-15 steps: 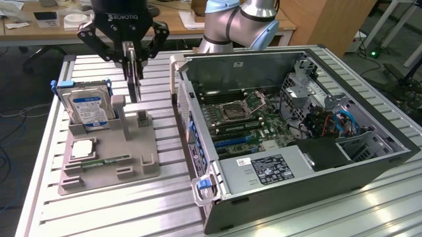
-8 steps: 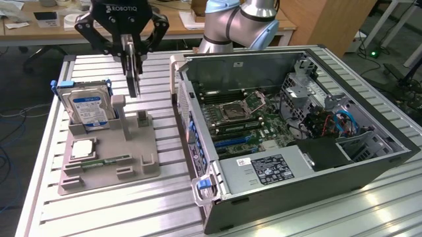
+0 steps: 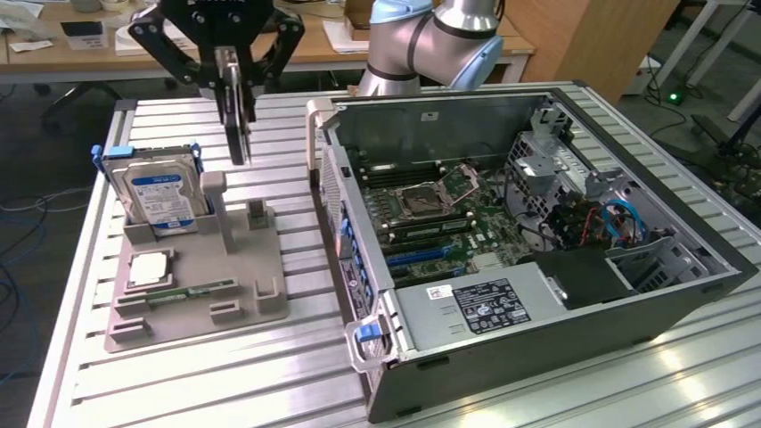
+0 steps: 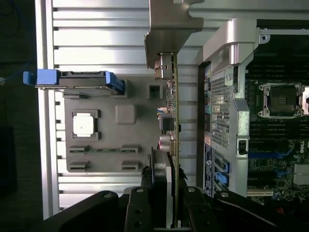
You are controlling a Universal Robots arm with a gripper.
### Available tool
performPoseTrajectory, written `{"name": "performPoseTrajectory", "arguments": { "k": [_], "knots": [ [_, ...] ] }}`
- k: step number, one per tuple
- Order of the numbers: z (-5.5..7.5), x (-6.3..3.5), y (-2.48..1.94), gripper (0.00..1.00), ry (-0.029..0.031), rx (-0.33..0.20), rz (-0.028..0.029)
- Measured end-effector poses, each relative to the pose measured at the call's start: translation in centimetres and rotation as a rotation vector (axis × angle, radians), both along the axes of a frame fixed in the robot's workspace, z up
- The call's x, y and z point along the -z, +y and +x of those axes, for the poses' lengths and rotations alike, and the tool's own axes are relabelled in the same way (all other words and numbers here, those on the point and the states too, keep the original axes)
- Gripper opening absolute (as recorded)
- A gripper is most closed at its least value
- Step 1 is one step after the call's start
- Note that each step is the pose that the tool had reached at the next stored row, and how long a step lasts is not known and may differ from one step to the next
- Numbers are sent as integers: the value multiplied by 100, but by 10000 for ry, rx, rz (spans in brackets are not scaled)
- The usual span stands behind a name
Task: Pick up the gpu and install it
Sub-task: 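Pick up the gpu and move the gpu toward the slot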
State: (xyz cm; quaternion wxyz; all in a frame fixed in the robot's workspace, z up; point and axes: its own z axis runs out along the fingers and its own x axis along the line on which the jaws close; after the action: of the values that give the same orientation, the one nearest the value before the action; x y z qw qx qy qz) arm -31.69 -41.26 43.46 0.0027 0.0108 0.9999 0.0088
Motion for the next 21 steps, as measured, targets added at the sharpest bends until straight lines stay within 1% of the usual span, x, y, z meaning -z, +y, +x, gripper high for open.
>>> {"name": "performPoseTrajectory", "arguments": {
  "k": [4,11,21],
  "knots": [
    [0,-51,0,28,1,0,1],
    [3,-51,0,28,1,-1,1],
    [69,-44,0,28,1,0,1]
  ]
}}
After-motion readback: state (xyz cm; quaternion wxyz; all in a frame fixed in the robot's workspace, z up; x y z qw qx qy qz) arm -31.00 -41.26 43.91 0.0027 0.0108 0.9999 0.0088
